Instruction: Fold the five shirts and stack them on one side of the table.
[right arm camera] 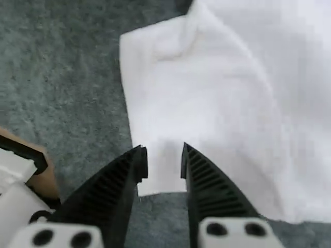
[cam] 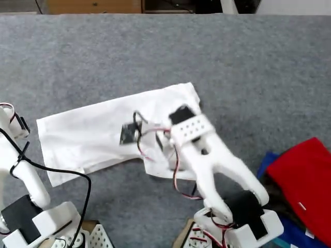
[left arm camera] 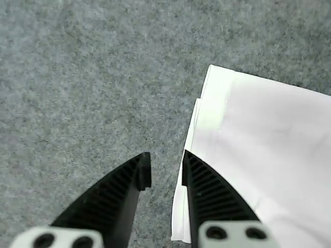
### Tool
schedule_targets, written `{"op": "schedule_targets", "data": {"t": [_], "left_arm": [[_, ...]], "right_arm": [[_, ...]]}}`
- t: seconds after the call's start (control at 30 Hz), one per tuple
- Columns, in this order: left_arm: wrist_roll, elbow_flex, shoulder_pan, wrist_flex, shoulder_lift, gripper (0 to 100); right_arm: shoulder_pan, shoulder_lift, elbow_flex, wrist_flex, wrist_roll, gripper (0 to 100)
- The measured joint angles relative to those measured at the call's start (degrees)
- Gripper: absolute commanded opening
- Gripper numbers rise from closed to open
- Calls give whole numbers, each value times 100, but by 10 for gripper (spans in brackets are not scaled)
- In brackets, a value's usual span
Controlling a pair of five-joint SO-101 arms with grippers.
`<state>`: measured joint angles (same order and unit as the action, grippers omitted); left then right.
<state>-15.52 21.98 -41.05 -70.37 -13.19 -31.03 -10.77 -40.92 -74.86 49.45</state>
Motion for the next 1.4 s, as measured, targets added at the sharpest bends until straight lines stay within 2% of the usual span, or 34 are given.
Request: {"op": "schedule_targets", "data": {"t": [0.27, 0.43, 0.6, 0.9, 1.13, 1.4], "left_arm": [[0, 141, 0, 290, -9, 118], [0, 141, 0, 325, -9, 118], [-26, 167, 0, 343, -9, 118], [-193, 176, 0, 343, -9, 118], [-193, 176, 0, 343, -9, 118], [-325, 176, 0, 343, -9, 118]], "right_arm": [[-53, -9, -642, 281, 0, 217], [-360, -9, -923, 352, 0, 217], [-484, -167, -1327, 923, 0, 217], [-484, 536, -958, 1099, 0, 214], [44, 949, -686, 1442, 0, 39], [176, 949, -686, 1758, 0, 3]]}}
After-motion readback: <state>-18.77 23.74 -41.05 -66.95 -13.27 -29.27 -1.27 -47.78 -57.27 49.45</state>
